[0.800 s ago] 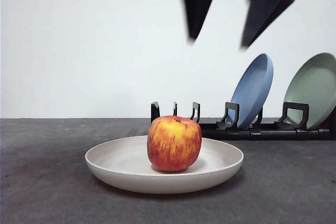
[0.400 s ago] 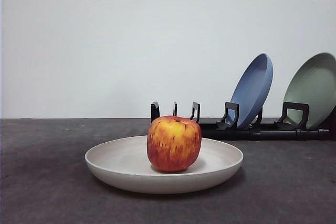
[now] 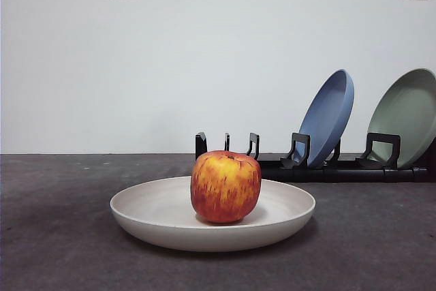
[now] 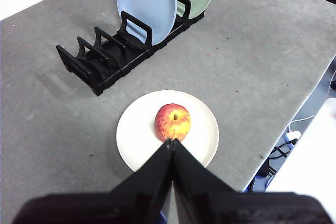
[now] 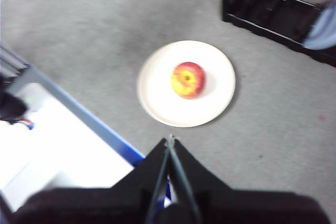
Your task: Take the yellow plate from the plate rack,put the plate on the table,take the apple from the table,put the apple in the plate
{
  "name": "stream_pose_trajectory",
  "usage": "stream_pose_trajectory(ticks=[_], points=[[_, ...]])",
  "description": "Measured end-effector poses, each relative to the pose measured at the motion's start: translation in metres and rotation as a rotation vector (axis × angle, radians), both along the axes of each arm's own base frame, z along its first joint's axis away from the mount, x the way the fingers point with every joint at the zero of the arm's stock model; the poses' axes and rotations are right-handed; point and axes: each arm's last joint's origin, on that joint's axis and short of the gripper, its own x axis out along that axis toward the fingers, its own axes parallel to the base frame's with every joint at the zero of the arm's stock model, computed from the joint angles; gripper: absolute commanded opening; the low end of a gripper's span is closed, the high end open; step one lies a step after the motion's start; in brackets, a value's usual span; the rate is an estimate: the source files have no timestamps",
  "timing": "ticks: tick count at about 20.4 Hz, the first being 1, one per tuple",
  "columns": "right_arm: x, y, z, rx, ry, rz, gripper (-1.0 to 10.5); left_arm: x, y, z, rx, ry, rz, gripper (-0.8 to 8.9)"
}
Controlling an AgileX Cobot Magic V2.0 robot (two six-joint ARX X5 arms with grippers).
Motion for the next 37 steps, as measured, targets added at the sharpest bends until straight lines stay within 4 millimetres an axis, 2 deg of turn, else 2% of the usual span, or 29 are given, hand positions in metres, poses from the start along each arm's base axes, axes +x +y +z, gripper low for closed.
stream_pose_trajectory(ticks=[5,19,22,25,28,30,32,34,37], points=[[-0.001,-0.002,0.000,0.011,0.003,-0.010,0.0,0.000,0.000,0.000,0.000,0.000,0.000,-0.03],[0.020,0.012,-0.005,-0.130,-0.036,-0.150,0.0,0.014,-0.016,-0.005,0.059,0.010,0.004,-0.03],[0.023,0.014,-0.006,-0.153,-0.044,-0.172,0.0,0.020,-0.020,0.006,0.000,-0.113,0.070,-0.03],[0.026,0.016,-0.007,-0.175,-0.055,-0.195,0.0,0.023,-0.015,0.019,-0.027,-0.278,0.154,-0.03],[0.027,0.017,-0.007,-0.183,-0.056,-0.201,0.0,0.025,0.009,0.036,-0.061,-0.462,0.221,-0.03],[0.027,0.017,-0.008,-0.187,-0.058,-0.204,0.0,0.020,0.027,0.039,-0.116,-0.565,0.212,-0.03],[0.027,0.017,-0.008,-0.188,-0.058,-0.204,0.0,0.015,0.043,0.030,-0.135,-0.656,0.252,-0.03],[0.027,0.017,-0.008,-0.188,-0.058,-0.204,0.0,0.013,0.055,0.013,-0.120,-0.738,0.373,-0.03],[0.027,0.017,-0.008,-0.188,-0.058,-0.205,0.0,0.020,0.062,-0.040,-0.088,-0.735,0.469,-0.03]])
